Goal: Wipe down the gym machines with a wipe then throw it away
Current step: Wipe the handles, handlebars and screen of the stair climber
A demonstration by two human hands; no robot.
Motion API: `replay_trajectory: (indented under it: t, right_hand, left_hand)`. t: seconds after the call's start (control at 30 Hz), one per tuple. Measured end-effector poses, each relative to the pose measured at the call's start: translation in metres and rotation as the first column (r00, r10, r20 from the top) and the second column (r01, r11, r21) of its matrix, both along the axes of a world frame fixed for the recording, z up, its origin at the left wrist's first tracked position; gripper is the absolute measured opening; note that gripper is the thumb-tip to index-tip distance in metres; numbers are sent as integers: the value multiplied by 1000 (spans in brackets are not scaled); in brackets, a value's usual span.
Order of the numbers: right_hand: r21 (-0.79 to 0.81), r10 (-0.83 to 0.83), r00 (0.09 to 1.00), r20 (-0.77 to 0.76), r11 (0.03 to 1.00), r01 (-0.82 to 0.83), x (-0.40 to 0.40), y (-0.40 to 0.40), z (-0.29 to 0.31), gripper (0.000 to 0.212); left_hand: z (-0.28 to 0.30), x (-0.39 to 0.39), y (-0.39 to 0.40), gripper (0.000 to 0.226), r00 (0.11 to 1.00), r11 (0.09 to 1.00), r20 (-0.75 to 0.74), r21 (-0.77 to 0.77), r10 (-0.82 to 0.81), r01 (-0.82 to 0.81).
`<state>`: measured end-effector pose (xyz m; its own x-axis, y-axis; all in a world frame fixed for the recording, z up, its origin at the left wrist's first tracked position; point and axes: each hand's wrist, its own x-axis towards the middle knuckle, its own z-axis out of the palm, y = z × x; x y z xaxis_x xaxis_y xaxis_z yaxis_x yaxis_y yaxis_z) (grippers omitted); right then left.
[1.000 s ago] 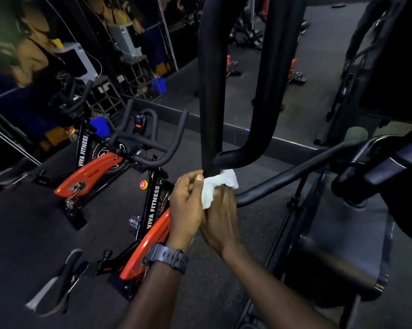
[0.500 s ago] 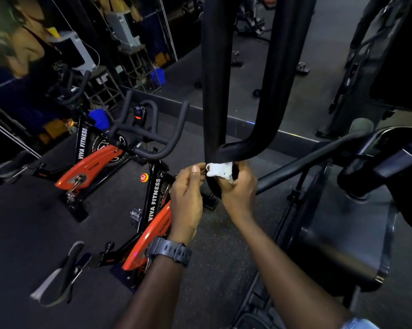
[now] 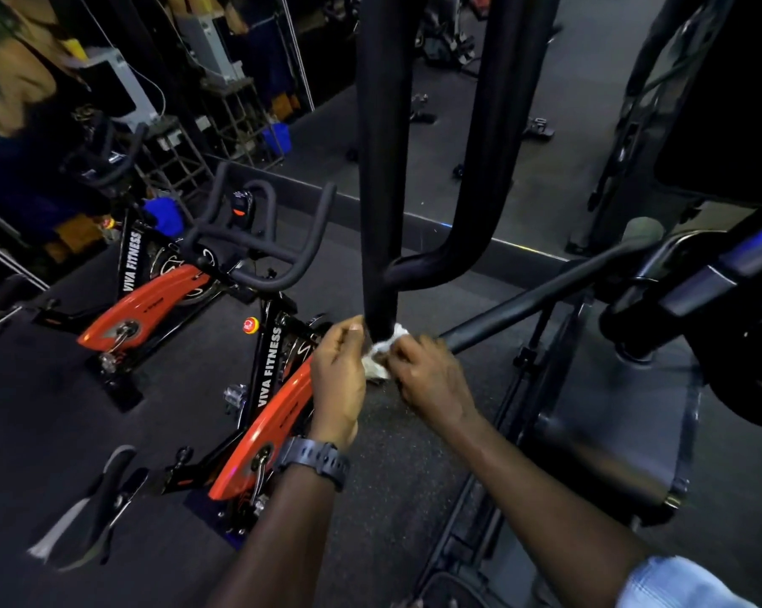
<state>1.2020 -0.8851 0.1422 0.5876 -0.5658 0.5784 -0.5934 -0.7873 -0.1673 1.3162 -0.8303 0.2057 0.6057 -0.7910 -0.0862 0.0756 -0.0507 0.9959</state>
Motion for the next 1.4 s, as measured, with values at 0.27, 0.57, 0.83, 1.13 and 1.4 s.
replay_trajectory:
  t: [0.27, 0.57, 0.83, 1.13, 1.4]
  right_hand:
    - [503, -185, 948, 261, 864, 30, 11, -8, 27, 27]
    - [535, -191, 914, 359, 844, -34, 1, -11, 16, 19]
    - [417, -58, 996, -61, 906, 79, -44, -31, -18, 38]
    - [134, -104, 969, -222, 982, 136, -55, -42, -32, 49]
    - [86, -74, 945, -319, 991, 107, -47, -41, -44, 49]
  left_hand:
    - [-13, -14, -2, 20, 990, 999, 133, 7, 38, -39]
    - [-12, -12, -4, 20, 997, 996, 9, 59, -72, 71]
    - [-12, -13, -1, 9, 886, 990, 445, -7, 127, -138]
    - [-35, -15, -4, 23, 354, 957, 930, -3, -103, 289]
    - [-49, -54, -25, 49, 215, 898, 892, 329, -398, 293]
